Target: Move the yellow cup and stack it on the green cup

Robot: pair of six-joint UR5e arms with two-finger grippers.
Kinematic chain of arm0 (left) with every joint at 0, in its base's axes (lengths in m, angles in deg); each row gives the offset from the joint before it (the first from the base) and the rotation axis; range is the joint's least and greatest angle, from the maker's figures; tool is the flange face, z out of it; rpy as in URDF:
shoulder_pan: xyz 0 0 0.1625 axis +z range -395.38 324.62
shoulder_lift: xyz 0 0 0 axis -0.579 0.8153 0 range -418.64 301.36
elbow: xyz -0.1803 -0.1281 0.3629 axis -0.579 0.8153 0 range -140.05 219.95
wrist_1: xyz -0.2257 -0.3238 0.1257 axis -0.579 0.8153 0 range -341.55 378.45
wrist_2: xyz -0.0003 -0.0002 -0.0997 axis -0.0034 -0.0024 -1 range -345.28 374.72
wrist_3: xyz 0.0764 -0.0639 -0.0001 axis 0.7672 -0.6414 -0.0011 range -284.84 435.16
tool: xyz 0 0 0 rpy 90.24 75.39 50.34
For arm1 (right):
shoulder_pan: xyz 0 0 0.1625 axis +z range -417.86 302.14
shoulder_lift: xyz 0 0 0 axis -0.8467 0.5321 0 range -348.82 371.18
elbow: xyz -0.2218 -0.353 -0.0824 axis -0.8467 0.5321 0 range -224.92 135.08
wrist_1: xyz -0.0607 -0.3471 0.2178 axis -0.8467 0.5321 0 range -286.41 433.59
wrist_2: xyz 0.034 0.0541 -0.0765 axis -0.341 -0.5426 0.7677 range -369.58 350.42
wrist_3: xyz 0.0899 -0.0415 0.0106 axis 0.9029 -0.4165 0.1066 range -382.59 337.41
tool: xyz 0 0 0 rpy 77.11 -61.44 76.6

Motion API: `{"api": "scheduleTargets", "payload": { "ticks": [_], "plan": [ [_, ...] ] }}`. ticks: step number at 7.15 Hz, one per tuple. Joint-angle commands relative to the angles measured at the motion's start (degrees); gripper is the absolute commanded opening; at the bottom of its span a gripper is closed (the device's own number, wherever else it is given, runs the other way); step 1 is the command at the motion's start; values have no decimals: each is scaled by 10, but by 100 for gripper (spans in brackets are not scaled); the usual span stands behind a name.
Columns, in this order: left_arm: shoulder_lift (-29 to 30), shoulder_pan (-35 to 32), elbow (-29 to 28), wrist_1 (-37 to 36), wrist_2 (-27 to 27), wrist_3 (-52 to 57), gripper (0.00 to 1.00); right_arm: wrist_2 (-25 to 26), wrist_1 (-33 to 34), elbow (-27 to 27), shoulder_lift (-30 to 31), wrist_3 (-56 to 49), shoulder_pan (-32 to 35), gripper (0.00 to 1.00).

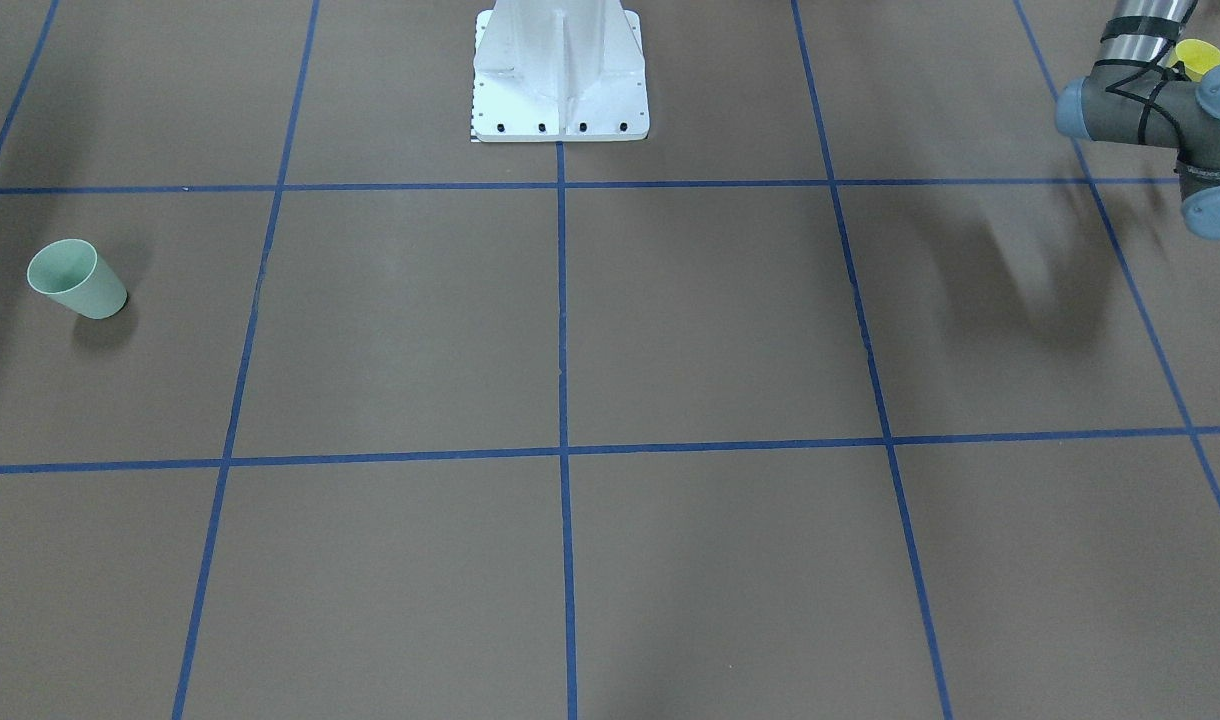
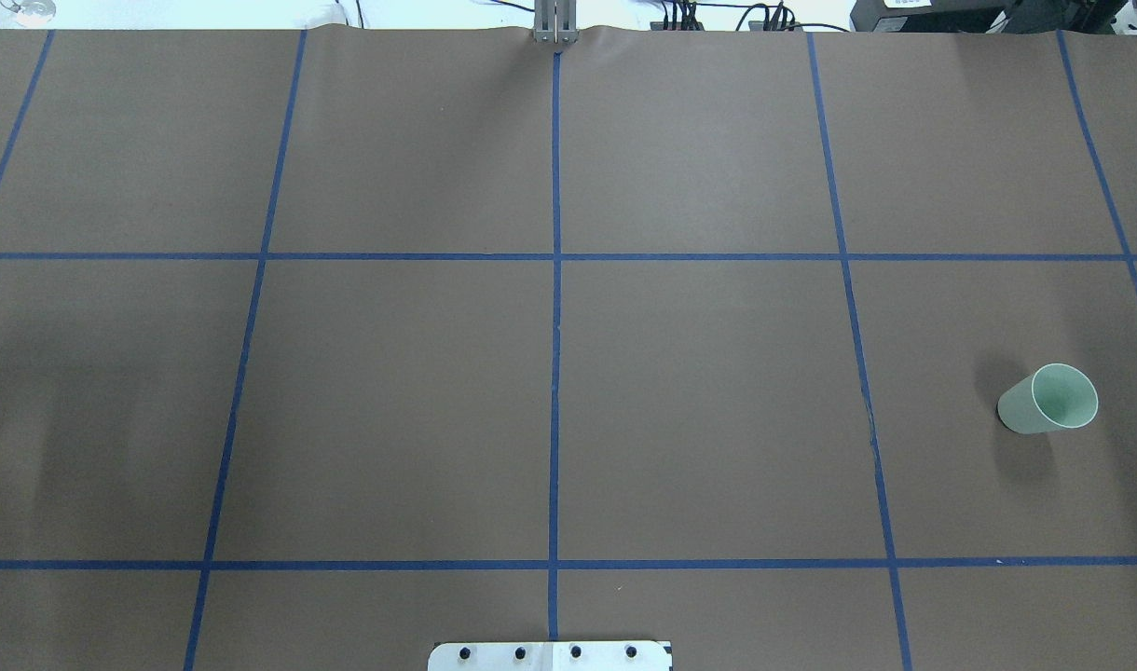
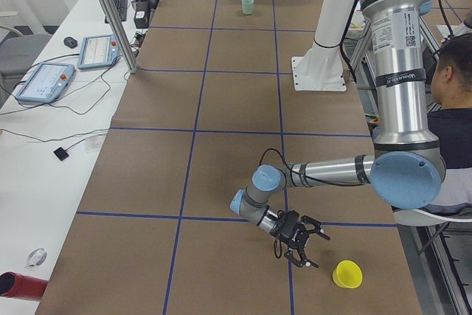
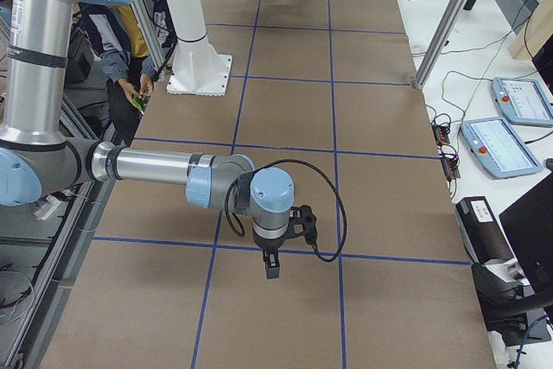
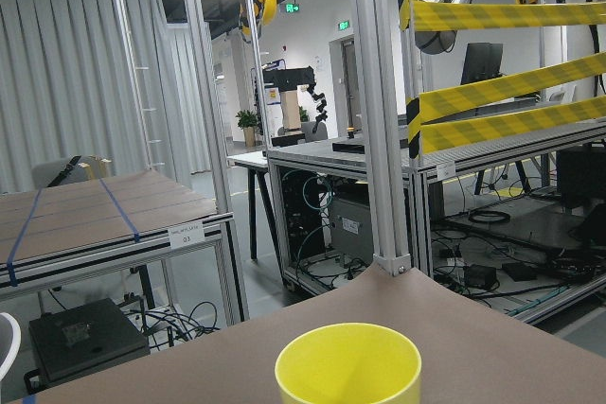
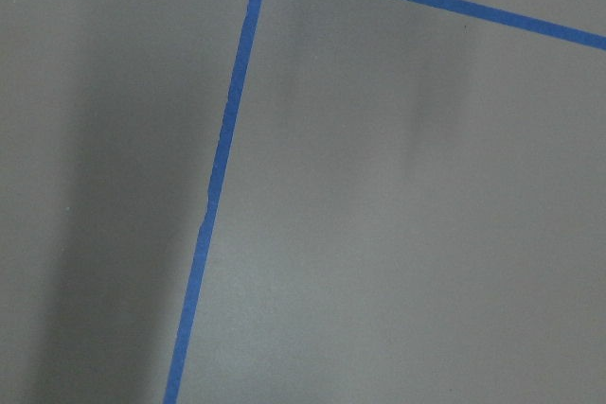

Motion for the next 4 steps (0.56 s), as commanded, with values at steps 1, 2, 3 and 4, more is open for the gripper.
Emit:
{"api": "scheduleTargets", "payload": {
  "ticks": [1, 2, 3, 4],
  "plan": [
    [0, 8, -43, 55, -1, -1, 100, 0, 0, -1, 0, 0, 0, 100],
    [-1, 9, -68, 79, -13, -1, 100, 0, 0, -1, 0, 0, 0, 100],
    [-1, 12, -82, 87, -29, -1, 100, 0, 0, -2, 0, -1, 0, 100],
    [-1, 13, -92, 87, -45, -1, 100, 0, -1, -1, 0, 0, 0, 100]
  ]
}}
